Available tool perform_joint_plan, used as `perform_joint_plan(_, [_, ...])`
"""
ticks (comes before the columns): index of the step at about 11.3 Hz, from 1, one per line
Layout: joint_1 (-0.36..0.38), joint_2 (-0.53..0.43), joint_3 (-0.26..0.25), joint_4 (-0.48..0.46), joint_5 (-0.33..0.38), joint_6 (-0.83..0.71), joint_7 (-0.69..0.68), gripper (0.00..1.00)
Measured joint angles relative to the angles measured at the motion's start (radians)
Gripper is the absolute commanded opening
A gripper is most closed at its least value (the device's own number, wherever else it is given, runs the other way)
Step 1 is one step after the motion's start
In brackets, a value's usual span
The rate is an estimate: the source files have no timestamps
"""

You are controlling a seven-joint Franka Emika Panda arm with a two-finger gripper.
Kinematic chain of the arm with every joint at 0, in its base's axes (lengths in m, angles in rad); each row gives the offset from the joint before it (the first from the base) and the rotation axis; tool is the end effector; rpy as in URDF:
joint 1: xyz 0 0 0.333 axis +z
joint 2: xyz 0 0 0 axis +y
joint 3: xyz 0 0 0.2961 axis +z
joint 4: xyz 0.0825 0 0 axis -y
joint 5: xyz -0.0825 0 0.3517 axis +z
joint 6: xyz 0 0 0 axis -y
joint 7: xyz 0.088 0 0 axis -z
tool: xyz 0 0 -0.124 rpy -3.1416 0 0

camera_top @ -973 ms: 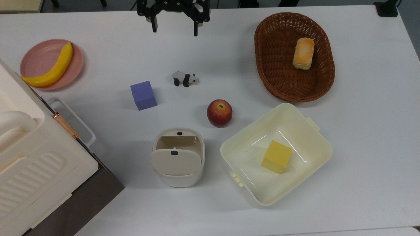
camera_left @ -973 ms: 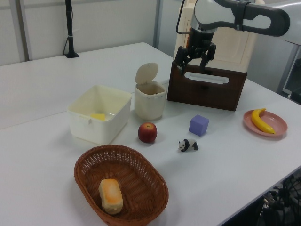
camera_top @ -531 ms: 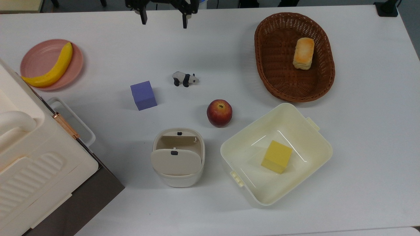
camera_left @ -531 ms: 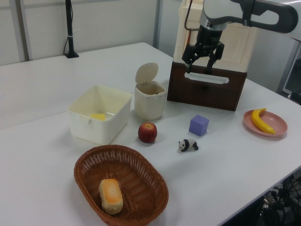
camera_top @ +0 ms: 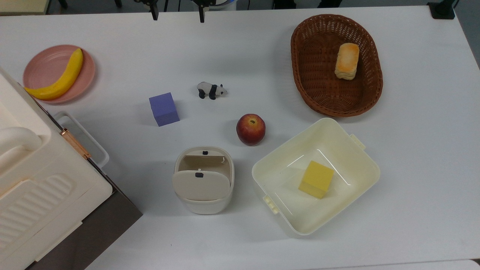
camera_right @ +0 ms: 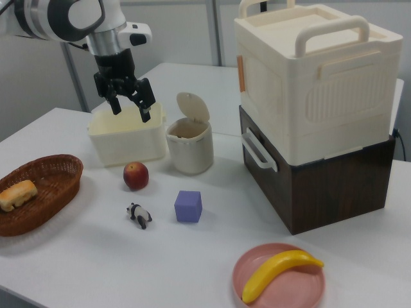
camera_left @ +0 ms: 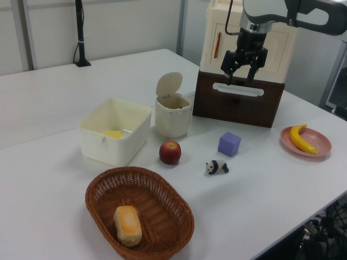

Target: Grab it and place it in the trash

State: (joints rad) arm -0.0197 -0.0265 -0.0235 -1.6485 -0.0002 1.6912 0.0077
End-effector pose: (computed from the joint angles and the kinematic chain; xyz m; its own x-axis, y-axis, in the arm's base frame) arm 0.5260 -0.0229 0.5780 0.9963 -0.0508 0.0691 -0.0508 -0.9987 -0.0009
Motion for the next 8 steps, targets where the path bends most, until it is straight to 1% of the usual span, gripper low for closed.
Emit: perform_joint_plan(8, [-0.002,-0.001,-0.001,0.006,0.025,-0.007,0.0,1.0])
